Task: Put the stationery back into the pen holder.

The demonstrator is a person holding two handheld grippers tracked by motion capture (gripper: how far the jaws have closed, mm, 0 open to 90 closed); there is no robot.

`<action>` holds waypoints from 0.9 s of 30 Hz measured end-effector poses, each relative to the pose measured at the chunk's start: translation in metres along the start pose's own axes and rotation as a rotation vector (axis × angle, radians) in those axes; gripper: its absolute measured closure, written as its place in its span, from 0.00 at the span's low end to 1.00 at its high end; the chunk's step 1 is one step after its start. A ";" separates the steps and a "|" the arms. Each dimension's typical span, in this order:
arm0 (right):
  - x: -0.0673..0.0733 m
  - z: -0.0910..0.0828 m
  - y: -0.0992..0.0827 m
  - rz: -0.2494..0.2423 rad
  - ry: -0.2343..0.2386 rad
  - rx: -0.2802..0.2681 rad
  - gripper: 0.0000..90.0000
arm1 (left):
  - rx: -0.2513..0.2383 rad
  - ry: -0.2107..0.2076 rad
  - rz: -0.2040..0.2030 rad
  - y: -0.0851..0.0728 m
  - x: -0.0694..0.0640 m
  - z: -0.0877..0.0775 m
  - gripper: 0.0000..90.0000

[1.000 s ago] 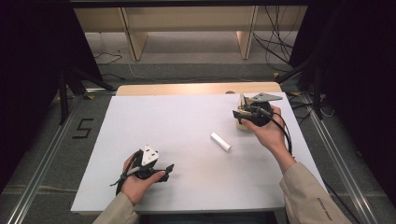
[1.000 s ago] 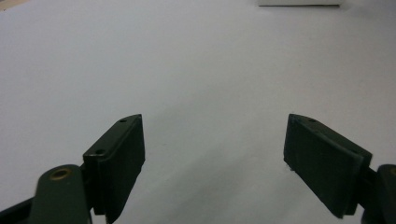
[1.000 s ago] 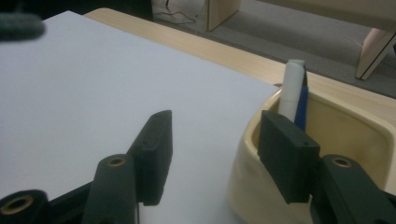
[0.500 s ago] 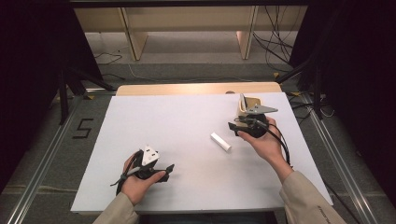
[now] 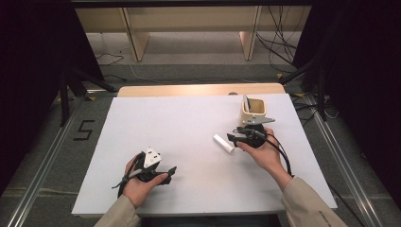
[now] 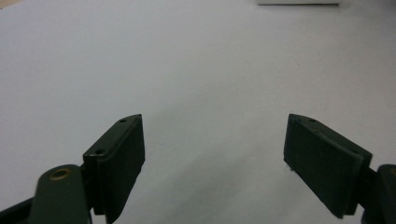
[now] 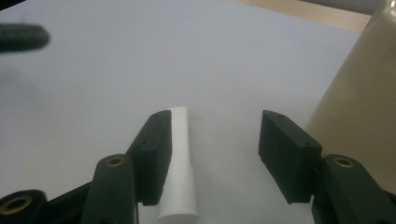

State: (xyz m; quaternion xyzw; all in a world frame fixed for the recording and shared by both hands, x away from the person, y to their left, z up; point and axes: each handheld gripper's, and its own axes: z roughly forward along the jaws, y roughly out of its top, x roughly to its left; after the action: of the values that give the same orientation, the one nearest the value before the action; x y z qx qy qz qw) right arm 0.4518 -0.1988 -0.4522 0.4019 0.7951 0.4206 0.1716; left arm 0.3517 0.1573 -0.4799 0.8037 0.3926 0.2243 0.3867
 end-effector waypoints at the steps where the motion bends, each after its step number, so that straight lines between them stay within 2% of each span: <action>1: 0.000 0.001 -0.001 0.001 0.003 0.002 0.50 | 0.000 0.000 0.000 0.000 0.000 0.000 0.23; 16: 0.009 0.013 -0.015 -0.006 0.035 0.032 0.52 | -0.001 0.000 0.002 0.000 0.000 0.000 0.23; 27: 0.014 0.021 -0.020 -0.033 0.044 0.068 0.53 | -0.001 0.000 0.003 0.000 0.000 0.000 0.23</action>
State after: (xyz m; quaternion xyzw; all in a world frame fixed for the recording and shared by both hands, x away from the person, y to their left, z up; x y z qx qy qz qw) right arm 0.4460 -0.1832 -0.4798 0.3852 0.8189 0.3991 0.1473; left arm 0.3513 0.1571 -0.4794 0.8041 0.3914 0.2249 0.3869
